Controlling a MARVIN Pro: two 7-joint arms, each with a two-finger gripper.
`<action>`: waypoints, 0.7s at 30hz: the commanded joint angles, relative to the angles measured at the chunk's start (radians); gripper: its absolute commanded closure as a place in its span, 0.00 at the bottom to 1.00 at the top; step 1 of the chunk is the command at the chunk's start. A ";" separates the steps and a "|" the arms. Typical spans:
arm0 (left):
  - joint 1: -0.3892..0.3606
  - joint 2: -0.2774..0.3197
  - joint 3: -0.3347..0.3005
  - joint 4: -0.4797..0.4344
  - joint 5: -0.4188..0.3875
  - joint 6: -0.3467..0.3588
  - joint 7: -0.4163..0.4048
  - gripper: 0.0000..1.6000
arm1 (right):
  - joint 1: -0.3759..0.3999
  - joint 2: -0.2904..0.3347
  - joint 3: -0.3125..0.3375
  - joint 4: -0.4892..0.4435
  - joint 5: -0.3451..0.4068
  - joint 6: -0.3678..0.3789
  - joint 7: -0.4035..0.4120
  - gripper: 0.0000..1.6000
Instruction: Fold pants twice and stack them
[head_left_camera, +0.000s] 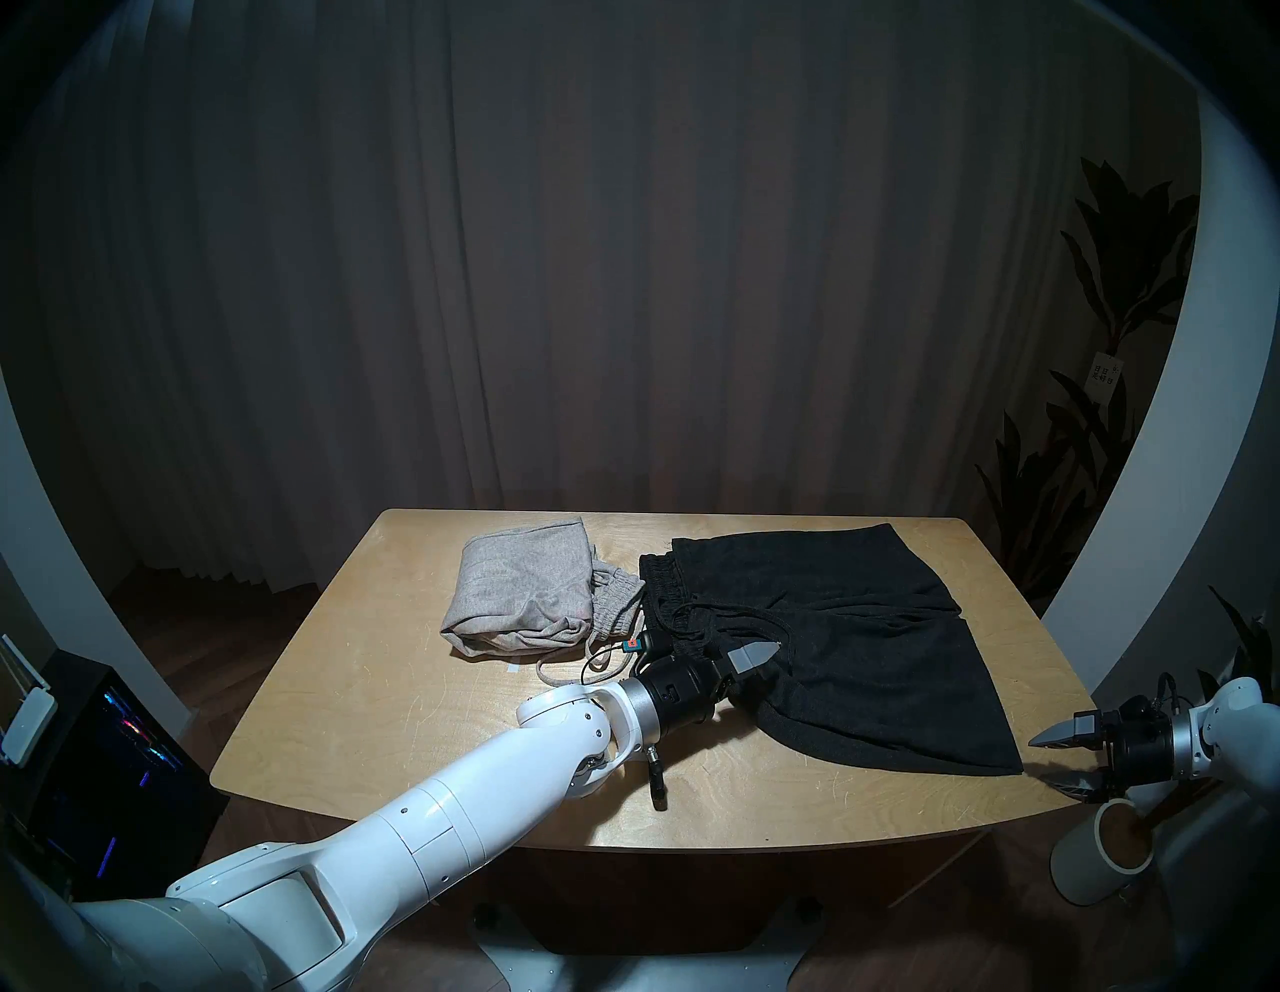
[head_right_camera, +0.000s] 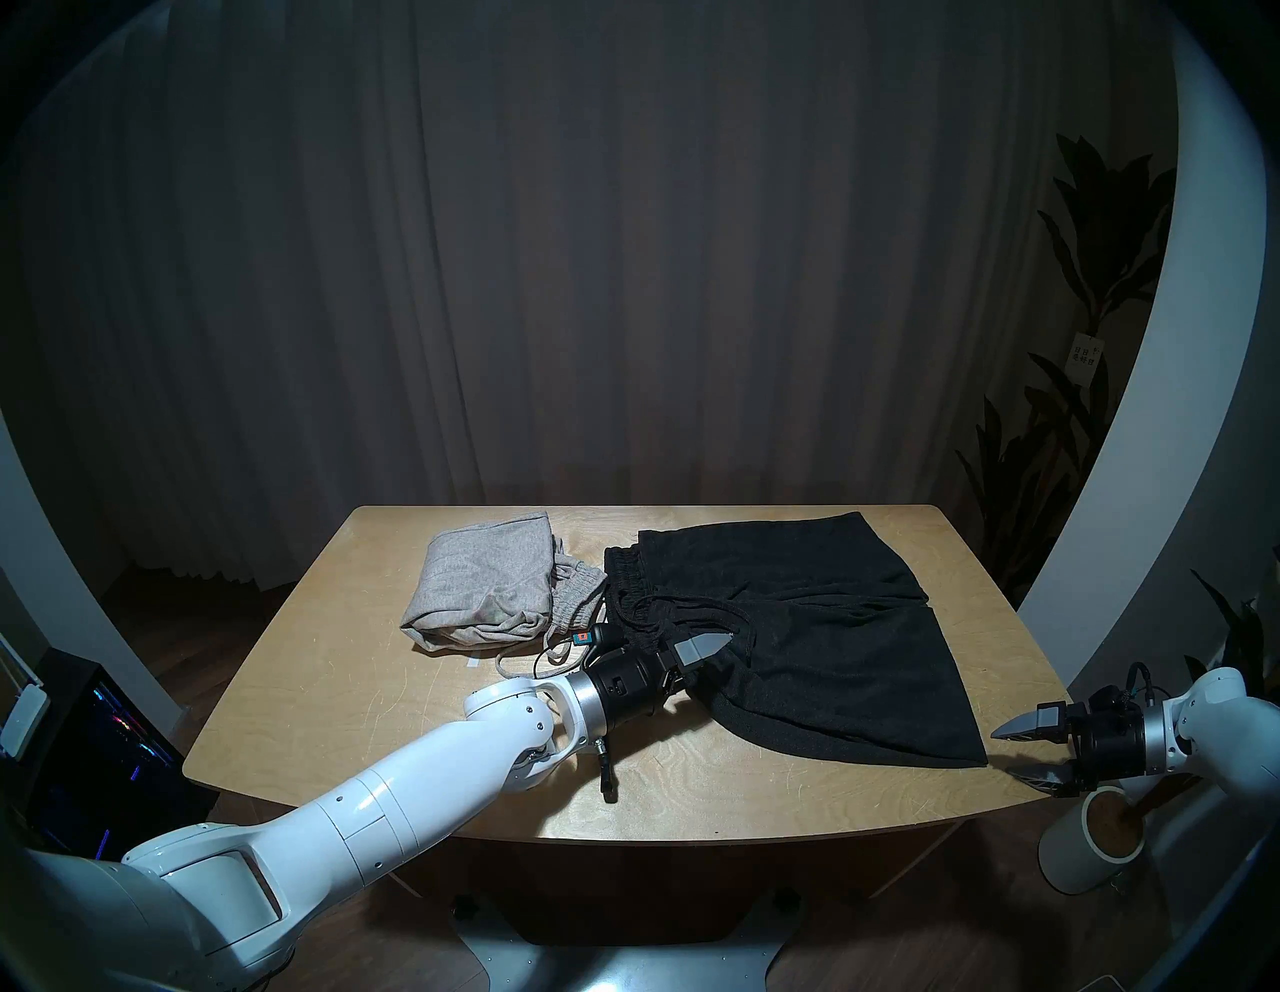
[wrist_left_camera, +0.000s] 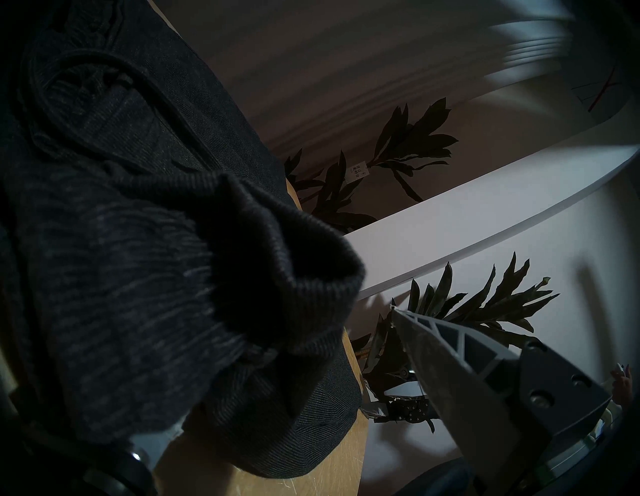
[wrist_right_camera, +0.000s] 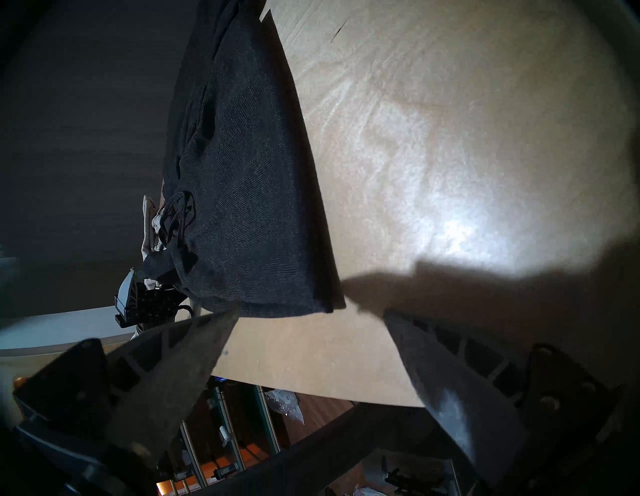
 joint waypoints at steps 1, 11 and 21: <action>0.092 0.057 0.046 0.110 0.019 0.010 0.052 0.00 | -0.008 -0.002 -0.010 -0.018 0.000 0.004 0.011 0.00; 0.091 0.065 0.046 0.109 0.017 0.000 0.044 0.00 | 0.022 -0.008 -0.008 -0.021 0.005 0.004 0.010 0.00; 0.090 0.071 0.050 0.103 0.018 -0.001 0.039 0.00 | 0.070 -0.023 -0.007 -0.029 0.012 0.004 -0.006 0.00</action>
